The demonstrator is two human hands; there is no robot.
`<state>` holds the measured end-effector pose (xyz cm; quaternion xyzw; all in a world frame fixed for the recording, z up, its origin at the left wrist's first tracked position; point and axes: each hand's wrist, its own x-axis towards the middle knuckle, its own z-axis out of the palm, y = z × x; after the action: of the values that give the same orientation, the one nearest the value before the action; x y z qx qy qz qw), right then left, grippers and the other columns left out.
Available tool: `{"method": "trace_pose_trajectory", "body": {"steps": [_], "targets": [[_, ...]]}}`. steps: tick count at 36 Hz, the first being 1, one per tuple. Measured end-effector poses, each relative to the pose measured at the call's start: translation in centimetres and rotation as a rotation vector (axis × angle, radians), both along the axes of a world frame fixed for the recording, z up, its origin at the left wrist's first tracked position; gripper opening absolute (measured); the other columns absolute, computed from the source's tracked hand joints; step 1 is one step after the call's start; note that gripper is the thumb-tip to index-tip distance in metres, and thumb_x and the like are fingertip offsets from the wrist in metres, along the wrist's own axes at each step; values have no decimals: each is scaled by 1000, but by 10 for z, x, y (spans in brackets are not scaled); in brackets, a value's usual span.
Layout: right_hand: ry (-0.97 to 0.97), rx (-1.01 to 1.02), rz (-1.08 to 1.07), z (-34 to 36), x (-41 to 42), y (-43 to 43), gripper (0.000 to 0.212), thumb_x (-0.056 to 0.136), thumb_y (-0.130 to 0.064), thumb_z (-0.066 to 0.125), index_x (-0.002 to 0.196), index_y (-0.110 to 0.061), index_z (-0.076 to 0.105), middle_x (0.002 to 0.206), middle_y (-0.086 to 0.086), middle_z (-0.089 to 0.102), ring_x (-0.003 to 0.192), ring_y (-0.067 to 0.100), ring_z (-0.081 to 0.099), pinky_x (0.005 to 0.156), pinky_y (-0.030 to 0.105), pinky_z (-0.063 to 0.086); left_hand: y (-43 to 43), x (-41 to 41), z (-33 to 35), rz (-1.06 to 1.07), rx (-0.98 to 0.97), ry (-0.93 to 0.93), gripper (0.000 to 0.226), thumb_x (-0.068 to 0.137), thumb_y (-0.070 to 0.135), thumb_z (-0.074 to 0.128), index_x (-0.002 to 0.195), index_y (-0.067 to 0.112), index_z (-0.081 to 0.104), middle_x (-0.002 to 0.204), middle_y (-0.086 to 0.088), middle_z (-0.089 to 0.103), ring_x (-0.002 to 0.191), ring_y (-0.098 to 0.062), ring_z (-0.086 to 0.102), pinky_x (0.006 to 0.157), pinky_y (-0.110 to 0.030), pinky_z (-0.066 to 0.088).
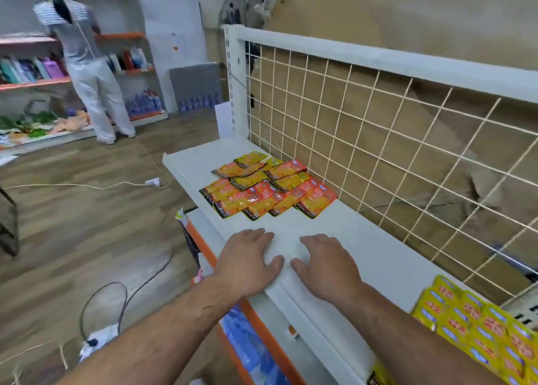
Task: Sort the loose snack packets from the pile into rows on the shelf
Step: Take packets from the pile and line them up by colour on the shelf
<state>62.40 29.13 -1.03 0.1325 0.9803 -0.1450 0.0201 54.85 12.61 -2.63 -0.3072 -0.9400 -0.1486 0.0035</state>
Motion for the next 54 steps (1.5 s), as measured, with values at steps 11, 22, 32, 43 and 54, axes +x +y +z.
{"method": "trace_pose_trajectory", "body": {"steps": [11, 22, 32, 43, 54], "targets": [[64, -83, -189, -7, -105, -39, 46, 93, -48, 54, 132, -24, 57, 128, 2, 60, 118, 22, 56, 90, 34, 48, -25, -124, -2, 13, -12, -20, 41, 96, 41, 45, 130, 19, 53, 123, -2, 54, 119, -24, 47, 90, -35, 46], [85, -104, -647, -29, -182, -73, 65, 85, -72, 49, 117, -16, 48, 111, 6, 64, 103, 29, 63, 76, 37, 48, -45, -205, -9, -125, -87, -92, 58, 90, 51, 55, 131, 12, 42, 129, -9, 48, 124, -26, 42, 94, -39, 45], [67, -139, -817, -35, -199, -75, 62, 78, -66, 66, 113, -19, 47, 109, 1, 66, 104, 28, 63, 73, 36, 45, -42, -225, -11, -163, -53, -222, 55, 84, 47, 62, 124, 13, 44, 126, -6, 50, 120, -25, 46, 90, -40, 46], [85, -360, -902, -31, -195, -67, 62, 71, -50, 82, 114, -20, 49, 111, -4, 66, 104, 24, 64, 80, 34, 48, -44, -234, -16, -159, -33, -260, 68, 82, 54, 65, 130, 12, 41, 128, -5, 52, 120, -25, 51, 88, -39, 48], [57, -452, -850, -30, -177, -66, 44, 61, -51, 78, 94, -24, 68, 88, -8, 73, 86, 16, 69, 78, 34, 55, -45, -229, -5, -106, 31, -356, 54, 75, 45, 74, 113, 14, 51, 101, 1, 59, 92, -21, 57, 73, -33, 47]]}}
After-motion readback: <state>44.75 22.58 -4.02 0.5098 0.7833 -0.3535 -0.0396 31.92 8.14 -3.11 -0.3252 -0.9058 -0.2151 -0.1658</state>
